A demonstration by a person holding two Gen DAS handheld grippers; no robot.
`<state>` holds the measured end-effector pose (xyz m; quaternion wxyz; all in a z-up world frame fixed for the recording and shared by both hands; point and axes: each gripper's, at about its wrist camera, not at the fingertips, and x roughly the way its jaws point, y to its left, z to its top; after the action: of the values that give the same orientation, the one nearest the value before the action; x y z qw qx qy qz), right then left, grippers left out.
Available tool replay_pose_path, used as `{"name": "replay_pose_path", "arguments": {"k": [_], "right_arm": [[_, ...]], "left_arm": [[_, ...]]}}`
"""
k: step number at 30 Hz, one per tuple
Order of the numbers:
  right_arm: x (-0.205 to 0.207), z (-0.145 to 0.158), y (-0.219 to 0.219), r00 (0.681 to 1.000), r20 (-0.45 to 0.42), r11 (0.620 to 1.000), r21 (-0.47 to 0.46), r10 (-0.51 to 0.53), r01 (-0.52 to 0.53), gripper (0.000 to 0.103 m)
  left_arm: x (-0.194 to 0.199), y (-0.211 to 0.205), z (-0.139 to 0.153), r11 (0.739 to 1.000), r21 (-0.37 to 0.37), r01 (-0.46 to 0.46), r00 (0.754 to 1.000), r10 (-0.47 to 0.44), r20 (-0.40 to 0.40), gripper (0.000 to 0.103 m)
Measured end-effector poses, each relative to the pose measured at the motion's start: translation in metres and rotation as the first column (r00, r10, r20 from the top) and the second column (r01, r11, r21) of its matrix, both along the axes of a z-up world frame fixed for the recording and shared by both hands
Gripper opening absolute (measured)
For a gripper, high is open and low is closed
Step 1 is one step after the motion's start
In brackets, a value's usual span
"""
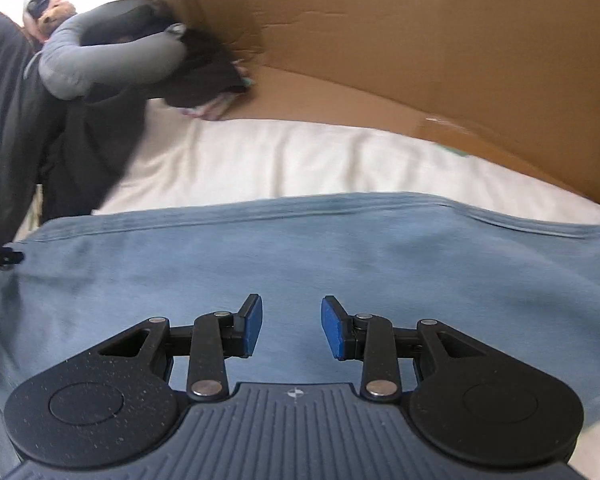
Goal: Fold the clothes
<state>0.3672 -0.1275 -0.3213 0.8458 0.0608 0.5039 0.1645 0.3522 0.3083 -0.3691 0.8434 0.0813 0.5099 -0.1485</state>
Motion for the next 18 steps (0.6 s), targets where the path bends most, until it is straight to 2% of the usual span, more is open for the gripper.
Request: {"name": "replay_pose_path", "arguments": {"k": [6, 11, 18], "right_arm": [[0.009, -0.010, 0.070, 0.994, 0.011, 0.994, 0.028, 0.108, -0.108, 0.040], [0.005, -0.018, 0.122, 0.985, 0.009, 0.983, 0.055, 0.173, -0.173, 0.040], [-0.010, -0.042, 0.167, 0.981, 0.005, 0.981, -0.024, 0.194, -0.194, 0.040]], "left_arm": [[-0.006, -0.015, -0.011, 0.998, -0.043, 0.049, 0.998, -0.050, -0.022, 0.074], [-0.009, -0.023, -0.020, 0.998, -0.037, 0.049, 0.999, -0.049, 0.017, 0.078], [-0.008, -0.037, -0.023, 0.999, -0.029, 0.019, 0.992, -0.015, 0.121, 0.064]]}}
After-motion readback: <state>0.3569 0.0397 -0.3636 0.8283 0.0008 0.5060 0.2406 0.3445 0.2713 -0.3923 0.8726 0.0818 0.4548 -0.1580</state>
